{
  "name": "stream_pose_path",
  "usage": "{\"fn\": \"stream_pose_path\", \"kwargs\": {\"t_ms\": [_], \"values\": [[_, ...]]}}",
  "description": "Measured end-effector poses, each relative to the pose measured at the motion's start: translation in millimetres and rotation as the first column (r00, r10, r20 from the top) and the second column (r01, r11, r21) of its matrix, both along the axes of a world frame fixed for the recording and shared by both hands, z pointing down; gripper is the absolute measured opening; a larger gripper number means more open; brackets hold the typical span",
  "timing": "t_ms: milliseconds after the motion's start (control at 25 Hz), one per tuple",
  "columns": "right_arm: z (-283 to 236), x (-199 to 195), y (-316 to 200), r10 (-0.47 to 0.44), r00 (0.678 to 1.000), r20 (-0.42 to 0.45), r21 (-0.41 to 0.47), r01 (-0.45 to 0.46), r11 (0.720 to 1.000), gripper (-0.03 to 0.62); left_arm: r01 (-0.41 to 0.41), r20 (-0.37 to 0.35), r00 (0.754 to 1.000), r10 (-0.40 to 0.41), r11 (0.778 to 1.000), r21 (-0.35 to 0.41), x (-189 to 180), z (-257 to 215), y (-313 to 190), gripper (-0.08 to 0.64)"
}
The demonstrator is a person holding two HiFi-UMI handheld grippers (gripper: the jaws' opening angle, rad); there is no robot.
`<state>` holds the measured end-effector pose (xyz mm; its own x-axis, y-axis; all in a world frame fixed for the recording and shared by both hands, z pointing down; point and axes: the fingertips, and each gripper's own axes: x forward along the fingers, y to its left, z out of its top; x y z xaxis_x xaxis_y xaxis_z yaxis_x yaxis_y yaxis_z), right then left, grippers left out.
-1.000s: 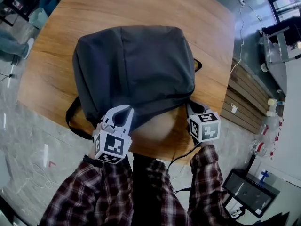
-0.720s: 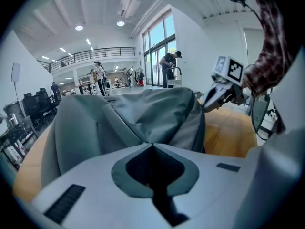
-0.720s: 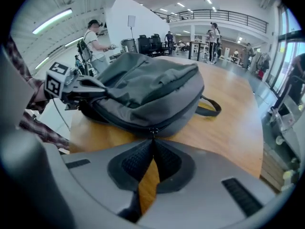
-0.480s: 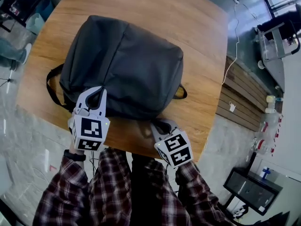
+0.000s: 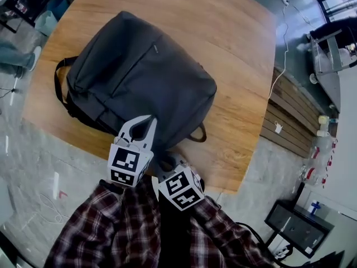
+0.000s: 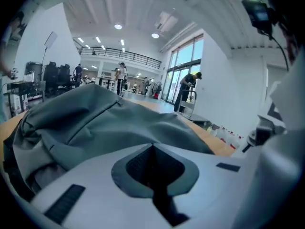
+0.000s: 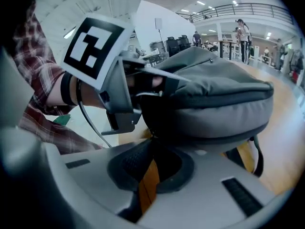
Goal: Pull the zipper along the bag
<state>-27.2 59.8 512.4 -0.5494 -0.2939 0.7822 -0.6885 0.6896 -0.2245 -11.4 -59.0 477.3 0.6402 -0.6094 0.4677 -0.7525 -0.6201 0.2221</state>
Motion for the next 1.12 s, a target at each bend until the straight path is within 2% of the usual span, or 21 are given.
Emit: {"fn": "stream_pose_path", "kwargs": {"t_ms": [80,320,680,1120], "values": [[2,4,-1,-0.023,0.999,-0.026,0.013,0.023,1.000,0.015,-0.048,0.022,0.999,0.047,0.998,0.033,6,-1,6,0.011],[4,26,-6,-0.041,0.997,-0.072,0.032,0.044,0.999,0.017,-0.088,0.062,0.994,0.086,0.996,0.026,9,5,8,0.011],[-3,119,-37,0.112,0.984,-0.139,0.073,-0.103,0.992,0.016,-0.141,0.109,0.985,0.136,0.989,0.040,12,9,13,0.010],[2,181,-99,0.241,0.954,-0.176,0.117,-0.223,0.968,0.017,-0.215,0.173,0.964,0.200,0.974,0.071,16,13,22,0.009]]}}
